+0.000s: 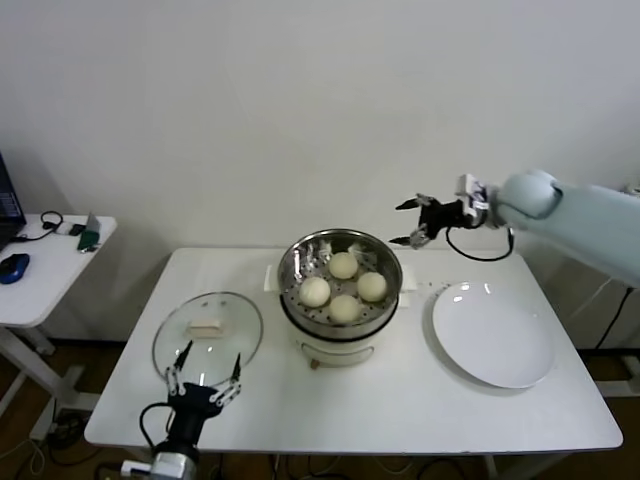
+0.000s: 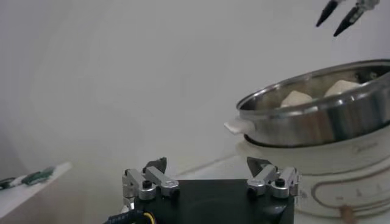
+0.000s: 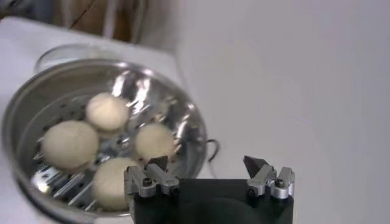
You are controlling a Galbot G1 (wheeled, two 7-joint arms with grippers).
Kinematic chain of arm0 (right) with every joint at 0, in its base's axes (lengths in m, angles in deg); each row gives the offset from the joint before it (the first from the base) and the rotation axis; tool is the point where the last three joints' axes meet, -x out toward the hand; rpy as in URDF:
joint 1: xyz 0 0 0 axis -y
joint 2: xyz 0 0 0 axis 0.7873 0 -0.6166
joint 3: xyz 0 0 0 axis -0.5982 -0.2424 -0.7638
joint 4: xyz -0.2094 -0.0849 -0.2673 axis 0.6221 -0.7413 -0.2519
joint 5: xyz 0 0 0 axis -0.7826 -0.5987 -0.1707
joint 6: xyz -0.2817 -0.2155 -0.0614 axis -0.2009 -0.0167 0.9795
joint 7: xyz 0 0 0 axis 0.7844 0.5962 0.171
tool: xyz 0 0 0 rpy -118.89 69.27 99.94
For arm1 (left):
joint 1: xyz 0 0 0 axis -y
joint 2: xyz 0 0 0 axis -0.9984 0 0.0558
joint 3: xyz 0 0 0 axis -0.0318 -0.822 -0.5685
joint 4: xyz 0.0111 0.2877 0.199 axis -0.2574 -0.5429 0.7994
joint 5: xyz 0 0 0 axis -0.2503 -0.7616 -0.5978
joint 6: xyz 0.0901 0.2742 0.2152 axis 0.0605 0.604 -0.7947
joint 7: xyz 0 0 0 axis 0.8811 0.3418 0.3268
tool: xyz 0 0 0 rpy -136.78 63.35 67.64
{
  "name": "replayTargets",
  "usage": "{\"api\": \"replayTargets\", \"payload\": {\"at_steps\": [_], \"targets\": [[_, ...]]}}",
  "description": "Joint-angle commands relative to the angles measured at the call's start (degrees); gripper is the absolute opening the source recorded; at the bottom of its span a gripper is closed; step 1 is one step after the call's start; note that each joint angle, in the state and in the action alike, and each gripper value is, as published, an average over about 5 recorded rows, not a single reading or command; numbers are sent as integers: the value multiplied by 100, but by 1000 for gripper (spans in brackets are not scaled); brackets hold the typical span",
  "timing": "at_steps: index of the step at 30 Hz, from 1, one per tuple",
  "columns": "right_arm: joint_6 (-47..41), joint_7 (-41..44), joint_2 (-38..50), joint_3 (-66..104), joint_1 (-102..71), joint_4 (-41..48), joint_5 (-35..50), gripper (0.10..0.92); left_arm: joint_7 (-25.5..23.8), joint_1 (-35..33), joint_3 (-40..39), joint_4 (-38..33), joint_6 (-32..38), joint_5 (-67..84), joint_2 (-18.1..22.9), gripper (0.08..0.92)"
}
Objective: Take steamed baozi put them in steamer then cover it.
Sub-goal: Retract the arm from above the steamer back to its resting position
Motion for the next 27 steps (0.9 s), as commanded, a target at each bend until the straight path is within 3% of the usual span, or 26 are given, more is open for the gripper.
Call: {"api": "replayTargets", "payload": {"at_steps": [1,7,12,21,27], "targets": [[655,-1527,1597,4974,-4612,-985,-224,823,65,125,-26,-22,135,-203,30,823],[633,-1719,1122,8317,-7660,-1370,-436,823,104,129,-1,-30,105,-504,101,823],[519,-1801,409,9964,-9211,-1697,-617,823,109,115,2,-68,-66,-739,133,823],[325,-1803,-902,11336,-10842,-2289,-1189,823,127,147,213,-137,-447,-2281,77,823],[126,-1727,-1516,11812,-11565,-2665,-1509,823,-196,59,258,-249,-1166,-4405,-141,823]]}}
